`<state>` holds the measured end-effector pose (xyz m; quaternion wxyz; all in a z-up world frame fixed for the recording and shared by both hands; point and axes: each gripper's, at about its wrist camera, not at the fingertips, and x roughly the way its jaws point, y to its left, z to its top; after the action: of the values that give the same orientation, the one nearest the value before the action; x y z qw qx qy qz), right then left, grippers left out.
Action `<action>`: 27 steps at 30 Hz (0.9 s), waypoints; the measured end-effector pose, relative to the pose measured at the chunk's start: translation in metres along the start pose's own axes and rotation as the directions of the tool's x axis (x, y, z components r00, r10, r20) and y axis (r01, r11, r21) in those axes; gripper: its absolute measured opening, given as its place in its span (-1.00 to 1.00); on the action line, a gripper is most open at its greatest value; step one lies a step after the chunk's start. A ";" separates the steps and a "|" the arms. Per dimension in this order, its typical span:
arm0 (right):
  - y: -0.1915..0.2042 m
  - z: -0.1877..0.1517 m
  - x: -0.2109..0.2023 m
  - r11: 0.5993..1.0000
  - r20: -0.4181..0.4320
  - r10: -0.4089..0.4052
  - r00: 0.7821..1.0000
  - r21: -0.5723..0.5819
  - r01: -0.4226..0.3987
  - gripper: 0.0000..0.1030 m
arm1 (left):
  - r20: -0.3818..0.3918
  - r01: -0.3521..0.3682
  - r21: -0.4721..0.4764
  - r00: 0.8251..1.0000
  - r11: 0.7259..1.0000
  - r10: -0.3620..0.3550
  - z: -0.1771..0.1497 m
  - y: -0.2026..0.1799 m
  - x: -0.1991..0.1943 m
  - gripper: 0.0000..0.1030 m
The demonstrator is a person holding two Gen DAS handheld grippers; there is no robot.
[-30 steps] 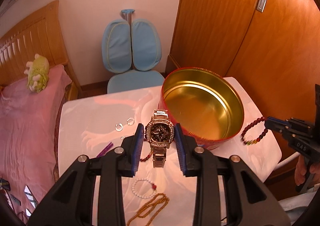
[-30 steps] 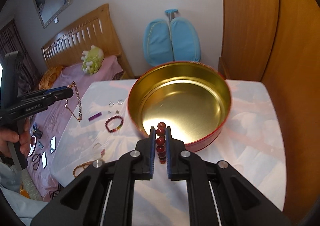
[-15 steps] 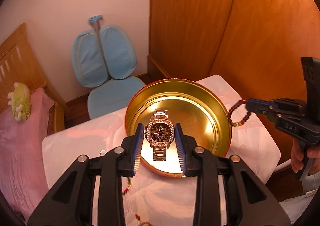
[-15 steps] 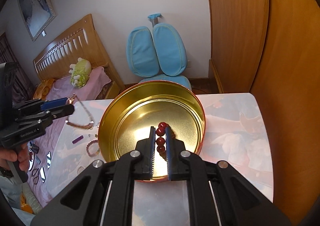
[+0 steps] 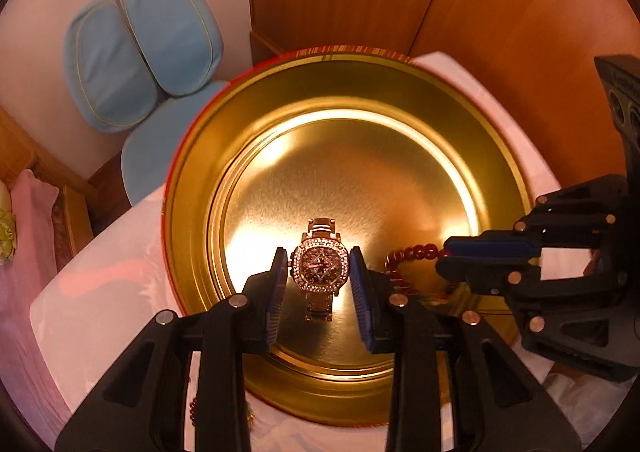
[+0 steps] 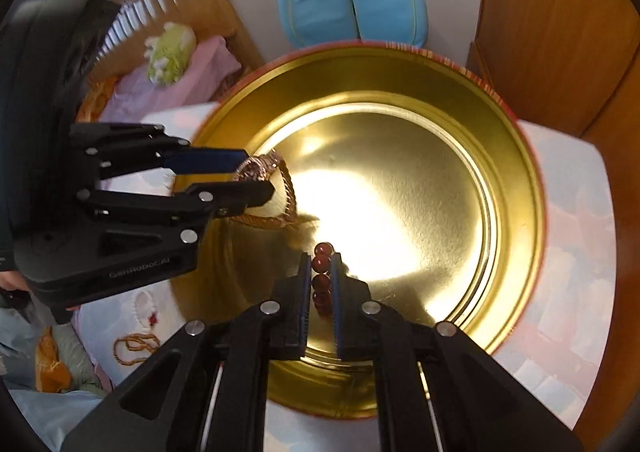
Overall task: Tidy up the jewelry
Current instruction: 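Lower the watch into the tin with the left tool while the right drops the bracelet beside it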
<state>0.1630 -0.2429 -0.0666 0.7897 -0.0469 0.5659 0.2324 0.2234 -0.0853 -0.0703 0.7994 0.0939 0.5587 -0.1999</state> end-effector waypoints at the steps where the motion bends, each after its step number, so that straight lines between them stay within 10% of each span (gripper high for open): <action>1: -0.003 0.001 0.007 1.000 -0.016 -0.017 1.000 0.008 0.017 -0.80 | -0.016 -0.015 0.008 1.000 1.000 0.016 0.001 0.001 0.007 -0.39; 15: -0.033 0.015 0.021 0.994 -0.048 -0.058 0.997 0.094 0.062 -0.76 | -0.026 -0.093 0.117 0.995 0.989 0.097 0.006 -0.020 0.025 -0.37; 17: -0.031 0.022 0.019 0.991 -0.039 -0.061 0.997 0.120 0.065 0.16 | -0.003 -0.142 0.150 0.990 0.979 0.144 0.006 -0.026 0.022 -0.12; 18: -0.032 0.022 0.015 0.989 -0.014 -0.062 0.998 0.131 0.063 0.27 | 0.014 -0.178 0.161 0.984 0.971 0.178 0.004 -0.029 0.018 0.42; 20: -0.028 0.021 0.003 0.990 0.054 -0.055 0.997 0.130 0.048 0.64 | 0.073 -0.243 0.168 0.970 0.955 0.234 -0.002 -0.035 0.006 0.63; 27: -0.015 0.022 -0.011 0.993 0.099 -0.088 0.991 0.093 0.079 0.71 | 0.056 -0.232 0.144 0.973 0.962 0.226 -0.012 -0.033 -0.004 0.63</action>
<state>0.1860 -0.2521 -0.0518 0.8280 -0.0232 0.5319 0.1759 0.1980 -0.1100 -0.0687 0.8187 0.2135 0.5118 -0.1493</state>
